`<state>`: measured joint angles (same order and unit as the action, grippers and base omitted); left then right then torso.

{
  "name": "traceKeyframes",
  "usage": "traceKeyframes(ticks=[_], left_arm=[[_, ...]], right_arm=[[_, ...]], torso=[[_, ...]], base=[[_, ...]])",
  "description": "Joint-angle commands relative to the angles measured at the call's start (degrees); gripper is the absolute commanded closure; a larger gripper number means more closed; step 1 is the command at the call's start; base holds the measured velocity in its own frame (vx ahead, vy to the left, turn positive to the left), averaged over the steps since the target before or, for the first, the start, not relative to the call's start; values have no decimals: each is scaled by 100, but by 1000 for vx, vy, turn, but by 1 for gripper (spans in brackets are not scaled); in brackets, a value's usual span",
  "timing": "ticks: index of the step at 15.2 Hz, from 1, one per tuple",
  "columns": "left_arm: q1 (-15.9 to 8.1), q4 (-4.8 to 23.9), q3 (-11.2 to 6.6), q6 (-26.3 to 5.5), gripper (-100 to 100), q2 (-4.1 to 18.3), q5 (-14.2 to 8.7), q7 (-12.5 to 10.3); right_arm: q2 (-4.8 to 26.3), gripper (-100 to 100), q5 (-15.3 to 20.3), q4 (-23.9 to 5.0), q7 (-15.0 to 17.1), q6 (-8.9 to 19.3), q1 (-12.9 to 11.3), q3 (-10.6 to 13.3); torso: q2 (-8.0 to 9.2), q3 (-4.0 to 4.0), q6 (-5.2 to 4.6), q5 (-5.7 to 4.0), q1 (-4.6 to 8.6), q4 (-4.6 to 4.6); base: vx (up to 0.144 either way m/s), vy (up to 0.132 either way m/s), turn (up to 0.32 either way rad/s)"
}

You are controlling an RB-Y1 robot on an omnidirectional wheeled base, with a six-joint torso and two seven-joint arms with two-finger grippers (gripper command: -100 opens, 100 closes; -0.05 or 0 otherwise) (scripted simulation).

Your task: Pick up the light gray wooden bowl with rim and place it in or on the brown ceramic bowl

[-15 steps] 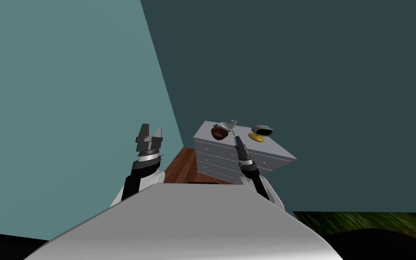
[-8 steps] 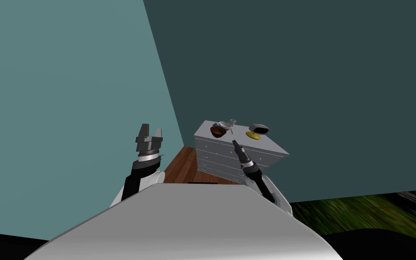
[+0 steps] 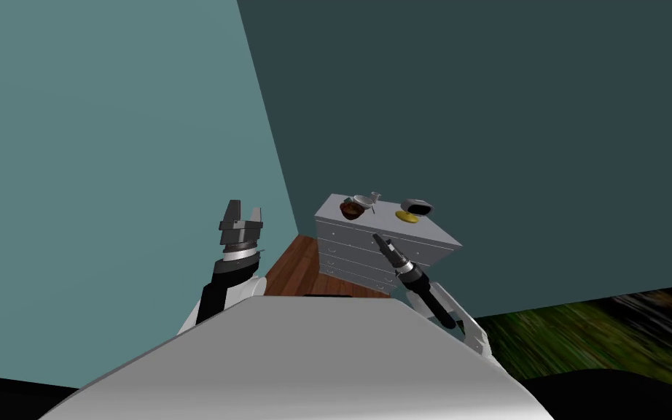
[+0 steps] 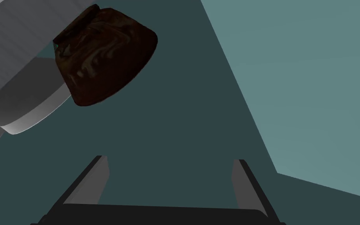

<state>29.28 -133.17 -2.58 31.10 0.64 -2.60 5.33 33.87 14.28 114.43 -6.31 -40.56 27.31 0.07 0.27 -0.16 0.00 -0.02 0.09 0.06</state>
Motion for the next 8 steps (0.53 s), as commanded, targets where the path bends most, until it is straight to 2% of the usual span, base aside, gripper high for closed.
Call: traceKeyframes(ticks=[1, 2, 4, 5, 7, 8], left_arm=[[0, 0, 0, 0, 0, 0, 0, 0], [0, 0, 0, 0, 0, 0, 0, 0], [0, 0, 0, 0, 0, 0, 0, 0], [0, 0, 0, 0, 0, 0, 0, 0], [0, 0, 0, 0, 0, 0, 0, 0], [0, 0, 0, 0, 0, 0, 0, 0]], right_arm=[[181, -100, 45, -48, 0, -59, 27, -8], [378, -100, 165, -238, 22, -183, 43, -48], [553, -100, 165, -238, 22, -183, 43, -48], [721, -100, 287, -434, 44, -305, 59, -91], [935, -100, 287, -434, 44, -305, 59, -91], [1086, -100, 410, -635, 65, -426, 75, -138]], torso=[[0, 0, 0, 0, 0, 0], [-3, 1, 0, 0, -2, 0], [-4, 2, 0, 1, -2, -1], [-7, 4, 0, 1, -3, -1], [-7, 4, 1, 1, -3, -1], [-10, 5, 0, 1, -4, -2]], base=[[-48, -8, 11], [-49, -6, 38], [-46, -7, 35], [-44, -4, 52], [-43, -3, 36], [-42, 1, 72]])
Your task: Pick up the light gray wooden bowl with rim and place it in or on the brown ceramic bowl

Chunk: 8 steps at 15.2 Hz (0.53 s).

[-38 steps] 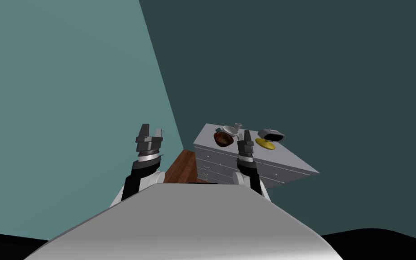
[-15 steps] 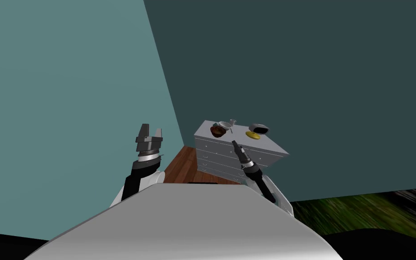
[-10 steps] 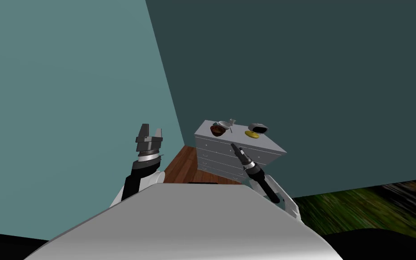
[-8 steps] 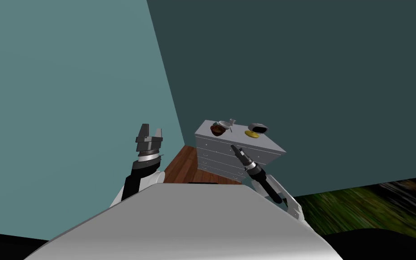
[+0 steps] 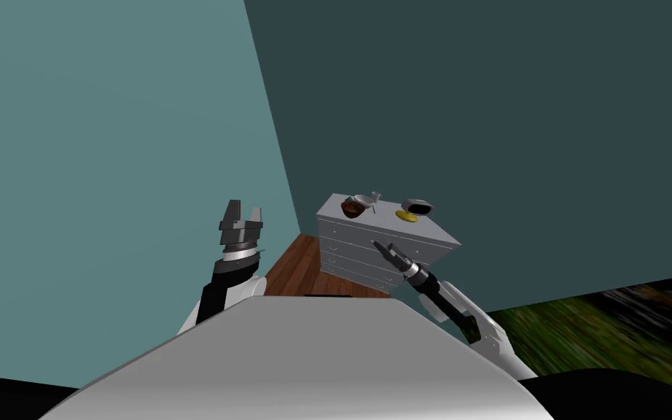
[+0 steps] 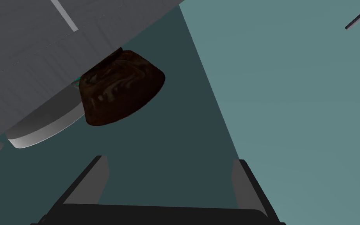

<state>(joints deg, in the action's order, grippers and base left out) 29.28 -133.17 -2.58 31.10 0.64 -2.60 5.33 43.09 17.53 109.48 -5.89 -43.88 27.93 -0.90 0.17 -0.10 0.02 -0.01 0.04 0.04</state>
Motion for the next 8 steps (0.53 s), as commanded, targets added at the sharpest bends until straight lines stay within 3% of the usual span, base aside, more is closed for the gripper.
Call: traceKeyframes(ticks=[1, 2, 3, 5, 6, 8], left_arm=[[0, 0, 0, 0, 0, 0, 0, 0], [0, 0, 0, 0, 0, 0, 0, 0], [0, 0, 0, 0, 0, 0, 0, 0], [0, 0, 0, 0, 0, 0, 0, 0], [1, 0, 0, 0, 0, 0, 0, 0], [0, 0, 0, 0, 0, 0, 0, 0]], right_arm=[[286, -100, 85, -140, 23, -94, 14, -41], [405, -100, 85, -140, 23, -94, 14, -41], [538, -100, 208, -345, 43, -212, 29, -91], [805, -100, 208, -345, 43, -212, 29, -91], [934, -100, 332, -554, 61, -327, 43, -145], [1200, -100, 332, -554, 61, -327, 43, -145]], torso=[[0, 0, 0, 0, 0, 0], [0, 0, -1, 0, 0, 0], [-3, 1, -2, 0, 0, 0], [-5, 2, -1, 1, -2, -1], [-7, 4, -1, 1, -1, -1], [-7, 4, 0, 1, -2, -1]], base=[[-43, 0, 68], [-30, -2, 18], [-32, 5, 67], [-28, 2, 52], [-26, 3, 77], [-23, 1, 60]])
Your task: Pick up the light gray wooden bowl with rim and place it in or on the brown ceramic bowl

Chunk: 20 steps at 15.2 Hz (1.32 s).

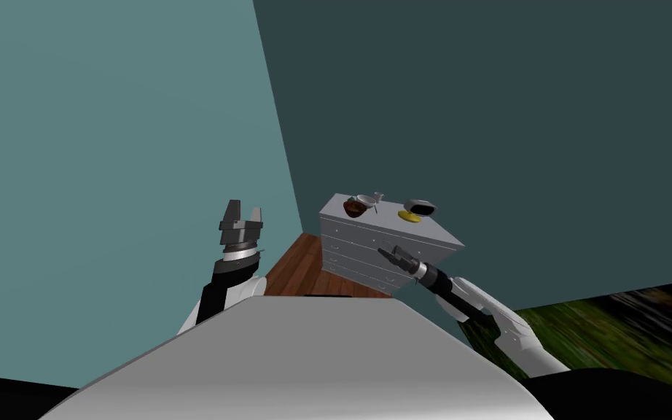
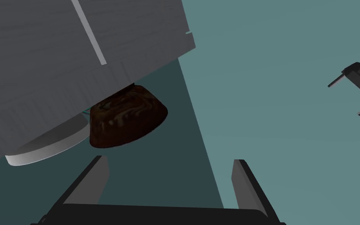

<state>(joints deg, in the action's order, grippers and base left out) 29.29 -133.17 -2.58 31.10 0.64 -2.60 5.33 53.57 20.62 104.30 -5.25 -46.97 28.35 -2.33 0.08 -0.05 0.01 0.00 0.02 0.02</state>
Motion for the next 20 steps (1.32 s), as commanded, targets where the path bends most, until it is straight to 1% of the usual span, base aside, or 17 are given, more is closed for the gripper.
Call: traceKeyframes(ticks=[1, 2, 4, 5, 7, 8, 9, 11, 12, 14, 15, 16, 18, 19, 20], left_arm=[[0, 0, 0, 0, 0, 0, 0, 0], [0, 0, 0, 0, 0, 0, 0, 0], [0, 0, 0, 0, 0, 0, 0, 0], [0, 0, 0, 0, 0, 0, 0, 0], [0, 0, 0, 0, 0, 0, 0, 0], [0, 0, 0, 0, 0, 0, 0, 0], [0, 0, 0, 0, 0, 0, 0, 0], [0, 0, 0, 0, 0, 0, 0, 0], [0, 0, 0, 0, 0, 0, 0, 0], [0, 0, 0, 0, 0, 0, 0, 0], [0, 0, 0, 0, 0, 0, 0, 0], [1, 0, 0, 0, 0, 0, 0, 0], [0, 0, 0, 0, 0, 0, 0, 0], [0, 0, 0, 0, 0, 0, 0, 0], [0, 0, 0, 0, 0, 0, 0, 0]], right_arm=[[164, -100, 22, -36, -3, -18, 0, -2], [374, -100, 145, -248, 14, -130, 13, -60], [579, -100, 145, -248, 14, -130, 13, -60], [722, -100, 267, -461, 30, -237, 23, -122], [999, -100, 267, -461, 30, -237, 23, -122], [1001, -100, 267, -461, 30, -237, 23, -122], [1212, -100, 387, -674, 44, -340, 34, -185], [1428, -100, 387, -674, 44, -340, 34, -185], [1593, -100, 506, -887, 57, -437, 43, -250], [1850, -100, 506, -887, 57, -437, 43, -250], [1860, -100, 506, -887, 57, -437, 43, -250], [2064, -100, 622, -1097, 68, -529, 54, -316], [2294, -100, 622, -1097, 68, -529, 54, -316], [2432, -100, 735, -1304, 78, -616, 66, -380], [2563, -100, 735, -1304, 78, -616, 66, -380]], torso=[[0, 0, 0, 0, 0, 0], [-3, 1, -1, -1, 0, -1], [-4, 3, 2, 0, -1, -1], [-5, 3, 1, 0, -1, -1], [-6, 4, 2, 0, -2, -2], [-7, 4, 1, 1, -2, -2], [-7, 4, 0, 0, -2, -2], [-10, 6, 2, 1, -3, -2], [-11, 7, 1, 0, -2, -3], [-14, 8, 3, 1, -3, -3], [-14, 8, 1, 1, -3, -3], [-13, 8, -1, 0, -3, -3], [-18, 10, 3, 1, -4, -4], [-18, 11, 1, 1, -4, -4], [-21, 12, 4, 1, -4, -5]], base=[[-9, -1, -7], [-11, 3, 61], [-14, 4, 73], [-11, 8, 82], [-10, 6, 69], [0, 0, 0], [-2, 6, 87], [0, 4, 77], [5, 6, 113], [7, 4, 82], [5, 1, -13], [12, 6, 85], [15, 5, 90], [22, 7, 105], [26, 5, 120]])
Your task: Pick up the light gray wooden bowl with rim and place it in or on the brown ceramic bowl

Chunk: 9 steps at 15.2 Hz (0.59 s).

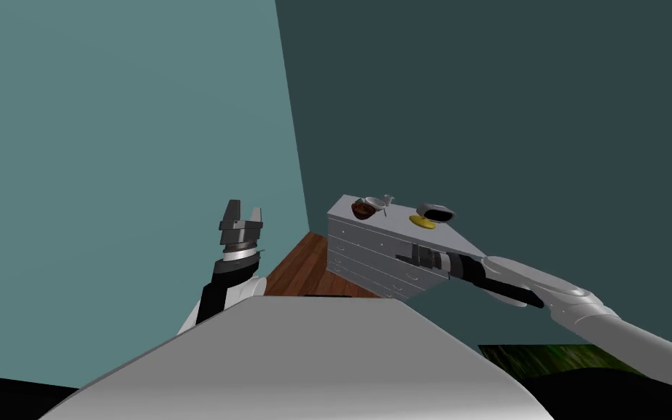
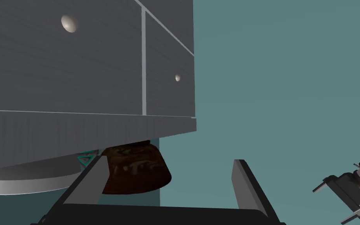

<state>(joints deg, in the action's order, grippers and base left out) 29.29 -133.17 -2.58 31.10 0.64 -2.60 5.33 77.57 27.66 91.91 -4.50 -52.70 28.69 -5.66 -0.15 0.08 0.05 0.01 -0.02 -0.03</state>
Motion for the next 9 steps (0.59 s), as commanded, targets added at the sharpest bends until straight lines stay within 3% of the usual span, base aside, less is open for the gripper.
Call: traceKeyframes(ticks=[1, 2, 3, 5, 6, 8, 9], left_arm=[[0, 0, 0, 0, 0, 0, 0, 0], [0, 0, 0, 0, 0, 0, 0, 0], [0, 0, 0, 0, 0, 0, 0, 0], [0, 0, 0, 0, 0, 0, 0, 0], [0, 0, 0, 0, 0, 0, 0, 0], [0, 0, 0, 0, 0, 0, 0, 0], [1, 0, 0, 0, 0, 0, 0, 0]], right_arm=[[286, -100, 31, -64, 3, -42, 32, -48], [328, -100, 31, -64, 3, -42, 32, -48], [524, -100, 141, -266, 11, -123, 46, -111], [756, -100, 141, -266, 11, -123, 46, -111], [914, -100, 247, -462, 18, -198, 62, -172], [1177, -100, 247, -462, 18, -198, 62, -172], [1310, -100, 350, -652, 23, -267, 82, -230]], torso=[[0, 0, 0, 0, 0, 0], [1, 0, -2, 0, 0, 0], [3, -2, -4, 0, 1, 1], [-3, 2, 0, 0, 0, -1], [-2, 1, -2, 0, 0, -1], [-11, 6, 0, 1, -1, -2], [-9, 6, -2, 0, 0, -2]], base=[[20, 1, 56], [14, -1, 4], [29, 5, 126], [31, 2, 88], [45, 5, 123], [47, 0, 82], [45, 1, 150]])
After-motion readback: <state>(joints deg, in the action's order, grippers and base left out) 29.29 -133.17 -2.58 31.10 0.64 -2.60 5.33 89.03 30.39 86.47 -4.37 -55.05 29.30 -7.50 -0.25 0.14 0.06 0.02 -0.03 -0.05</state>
